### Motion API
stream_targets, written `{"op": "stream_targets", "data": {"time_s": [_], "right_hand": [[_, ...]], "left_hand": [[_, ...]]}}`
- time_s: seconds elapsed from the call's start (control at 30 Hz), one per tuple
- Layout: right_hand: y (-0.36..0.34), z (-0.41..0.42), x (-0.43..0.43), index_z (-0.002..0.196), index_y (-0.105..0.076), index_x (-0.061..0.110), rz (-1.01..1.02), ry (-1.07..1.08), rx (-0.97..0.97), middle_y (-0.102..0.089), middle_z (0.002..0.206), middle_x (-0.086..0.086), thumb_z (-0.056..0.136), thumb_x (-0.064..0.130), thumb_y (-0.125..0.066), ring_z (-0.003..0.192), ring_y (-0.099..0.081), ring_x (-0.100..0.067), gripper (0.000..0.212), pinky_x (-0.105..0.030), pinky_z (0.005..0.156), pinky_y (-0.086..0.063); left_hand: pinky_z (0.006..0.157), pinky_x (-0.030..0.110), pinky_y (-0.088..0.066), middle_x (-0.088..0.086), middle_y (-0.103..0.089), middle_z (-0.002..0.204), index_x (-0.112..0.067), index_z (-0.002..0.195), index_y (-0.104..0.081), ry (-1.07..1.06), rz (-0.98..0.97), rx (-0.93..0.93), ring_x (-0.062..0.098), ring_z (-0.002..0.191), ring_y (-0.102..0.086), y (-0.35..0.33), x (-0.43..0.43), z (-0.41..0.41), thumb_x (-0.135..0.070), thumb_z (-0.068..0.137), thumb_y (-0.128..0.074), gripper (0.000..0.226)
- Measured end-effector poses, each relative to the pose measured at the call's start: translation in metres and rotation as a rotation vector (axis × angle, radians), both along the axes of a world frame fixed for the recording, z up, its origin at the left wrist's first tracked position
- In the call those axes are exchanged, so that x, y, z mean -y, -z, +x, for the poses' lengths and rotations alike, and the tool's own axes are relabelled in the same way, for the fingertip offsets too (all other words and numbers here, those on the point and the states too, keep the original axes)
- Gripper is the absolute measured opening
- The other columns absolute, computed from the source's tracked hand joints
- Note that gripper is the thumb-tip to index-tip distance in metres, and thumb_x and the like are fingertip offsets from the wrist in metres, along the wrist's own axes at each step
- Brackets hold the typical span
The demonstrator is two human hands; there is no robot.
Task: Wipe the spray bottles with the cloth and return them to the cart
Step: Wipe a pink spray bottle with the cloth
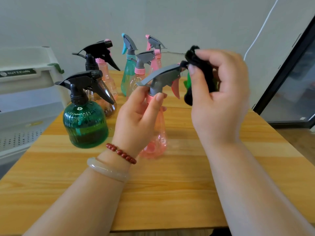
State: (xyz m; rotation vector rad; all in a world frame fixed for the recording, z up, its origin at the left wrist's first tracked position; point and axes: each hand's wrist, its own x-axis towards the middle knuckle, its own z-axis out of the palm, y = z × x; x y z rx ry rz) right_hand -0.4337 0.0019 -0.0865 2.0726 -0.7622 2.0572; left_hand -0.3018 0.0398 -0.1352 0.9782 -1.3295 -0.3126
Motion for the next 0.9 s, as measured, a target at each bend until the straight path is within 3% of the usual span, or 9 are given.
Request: {"op": "stream_targets", "data": {"time_s": [0.13, 0.3, 0.43, 0.6, 0.7, 0.83, 0.9], "right_hand": [[0.013, 0.012, 0.008, 0.101, -0.07, 0.003, 0.058, 0.006, -0.094, -0.062, 0.102, -0.004, 0.088, 0.001, -0.065, 0.099, -0.055, -0.012, 0.013, -0.013, 0.09, -0.038], [0.033, 0.006, 0.01, 0.097, -0.071, 0.003, 0.173, -0.018, -0.086, -0.061, 0.098, 0.001, 0.087, -0.001, -0.066, 0.095, -0.055, -0.004, 0.011, -0.009, 0.087, -0.038], [0.015, 0.009, 0.008, 0.097, -0.069, 0.002, 0.077, -0.029, -0.017, -0.059, 0.098, 0.003, 0.088, 0.0, -0.066, 0.095, -0.056, -0.005, 0.01, -0.012, 0.088, -0.041], [0.031, 0.012, 0.008, 0.096, -0.071, 0.005, 0.187, -0.02, -0.034, -0.061, 0.097, 0.006, 0.087, 0.002, -0.067, 0.094, -0.055, -0.002, 0.01, -0.009, 0.086, -0.04], [0.017, 0.013, 0.004, 0.097, -0.07, 0.009, 0.194, -0.059, 0.058, -0.062, 0.095, 0.01, 0.089, 0.008, -0.066, 0.094, -0.058, 0.0, 0.009, -0.013, 0.085, -0.044], [0.027, 0.014, 0.004, 0.094, -0.068, 0.029, 0.429, -0.141, 0.069, -0.068, 0.091, 0.014, 0.089, 0.014, -0.068, 0.091, -0.066, -0.007, 0.016, -0.031, 0.082, -0.055], [0.025, 0.011, 0.005, 0.091, -0.066, 0.035, 0.477, -0.174, 0.111, -0.071, 0.091, 0.013, 0.089, 0.017, -0.068, 0.089, -0.067, -0.009, 0.018, -0.033, 0.08, -0.056]], "left_hand": [[0.073, 0.016, -0.054, -0.012, -0.066, 0.086, -0.019, 0.102, -0.057, -0.005, 0.019, -0.018, -0.003, 0.081, -0.067, -0.004, 0.0, -0.004, -0.02, 0.101, -0.049, 0.008], [0.081, 0.04, -0.059, -0.011, -0.068, 0.089, -0.02, 0.103, -0.059, -0.01, 0.045, -0.03, 0.007, 0.085, -0.07, -0.003, 0.005, 0.001, -0.026, 0.102, -0.048, 0.012], [0.08, 0.037, -0.059, -0.011, -0.067, 0.088, -0.024, 0.101, -0.058, -0.023, 0.023, 0.001, 0.006, 0.084, -0.069, -0.001, 0.004, 0.001, -0.026, 0.102, -0.049, 0.009], [0.08, 0.037, -0.059, -0.01, -0.068, 0.088, -0.025, 0.101, -0.057, -0.017, 0.033, 0.0, 0.006, 0.084, -0.07, -0.001, 0.005, 0.002, -0.03, 0.101, -0.048, 0.01], [0.079, 0.037, -0.059, -0.01, -0.068, 0.087, -0.025, 0.101, -0.057, -0.024, 0.027, 0.016, 0.006, 0.083, -0.069, 0.0, 0.005, 0.001, -0.032, 0.1, -0.047, 0.012], [0.079, 0.036, -0.059, -0.014, -0.069, 0.086, -0.021, 0.1, -0.058, -0.004, 0.052, -0.024, 0.007, 0.083, -0.07, -0.002, 0.005, 0.003, -0.027, 0.102, -0.048, 0.012], [0.079, 0.032, -0.059, -0.02, -0.068, 0.086, -0.018, 0.1, -0.058, 0.012, 0.062, -0.025, 0.005, 0.082, -0.07, -0.002, 0.005, 0.002, -0.026, 0.102, -0.047, 0.013]]}}
